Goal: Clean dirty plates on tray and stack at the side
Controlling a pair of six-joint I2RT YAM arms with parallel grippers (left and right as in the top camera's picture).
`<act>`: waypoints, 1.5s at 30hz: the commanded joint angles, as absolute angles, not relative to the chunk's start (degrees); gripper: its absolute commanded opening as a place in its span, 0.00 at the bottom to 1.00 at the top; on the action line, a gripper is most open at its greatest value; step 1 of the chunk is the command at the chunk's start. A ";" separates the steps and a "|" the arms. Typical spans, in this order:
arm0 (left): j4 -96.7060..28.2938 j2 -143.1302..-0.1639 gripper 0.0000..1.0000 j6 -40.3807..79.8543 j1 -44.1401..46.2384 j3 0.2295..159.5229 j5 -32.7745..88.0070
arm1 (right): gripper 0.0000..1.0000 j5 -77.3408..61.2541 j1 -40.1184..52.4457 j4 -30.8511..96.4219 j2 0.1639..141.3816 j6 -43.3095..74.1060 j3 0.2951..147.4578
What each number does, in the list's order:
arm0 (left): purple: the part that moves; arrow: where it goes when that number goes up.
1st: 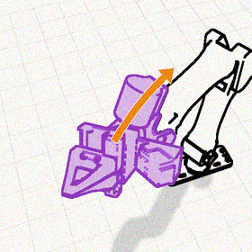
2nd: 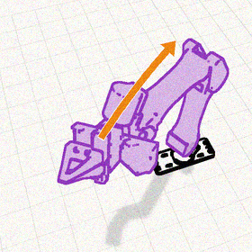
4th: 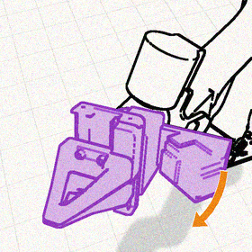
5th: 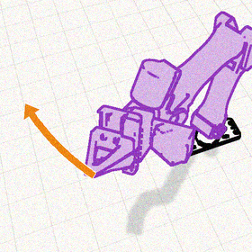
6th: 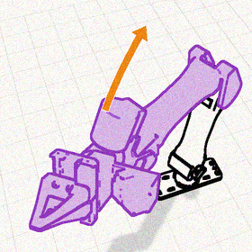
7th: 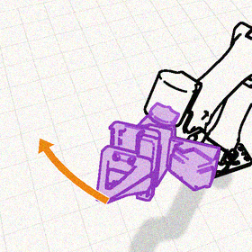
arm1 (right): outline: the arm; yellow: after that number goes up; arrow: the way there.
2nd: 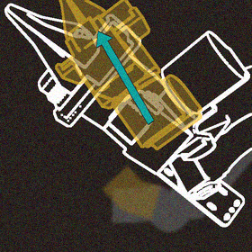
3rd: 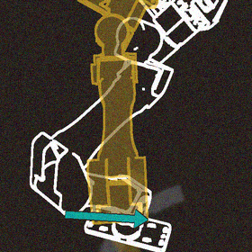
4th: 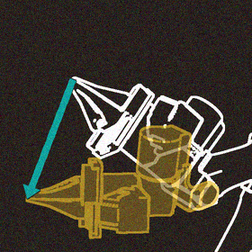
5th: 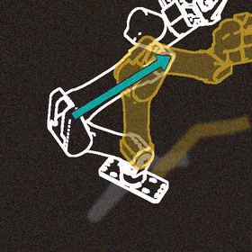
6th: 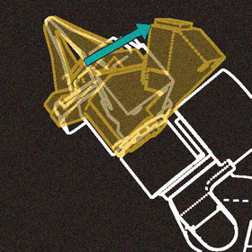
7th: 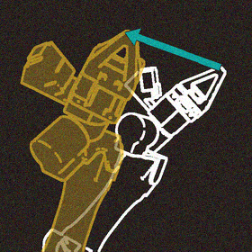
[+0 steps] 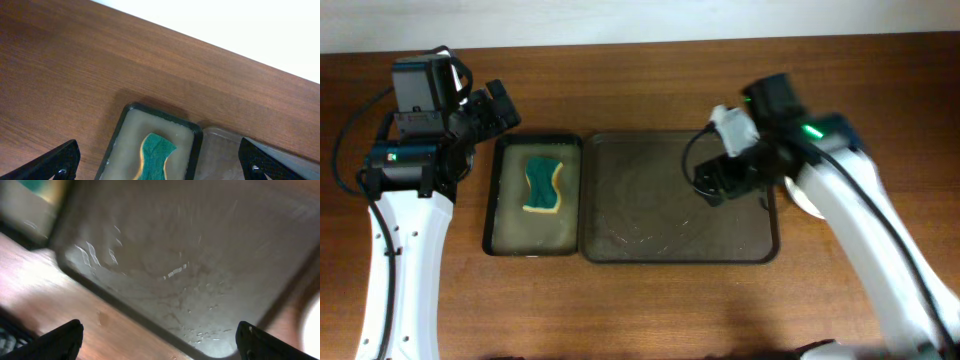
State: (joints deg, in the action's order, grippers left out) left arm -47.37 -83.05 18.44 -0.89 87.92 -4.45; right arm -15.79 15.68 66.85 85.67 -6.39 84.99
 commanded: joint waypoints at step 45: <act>-47.29 -83.02 0.99 17.96 -1.02 87.96 -3.86 | 0.98 8.01 3.84 3.92 0.19 13.78 0.32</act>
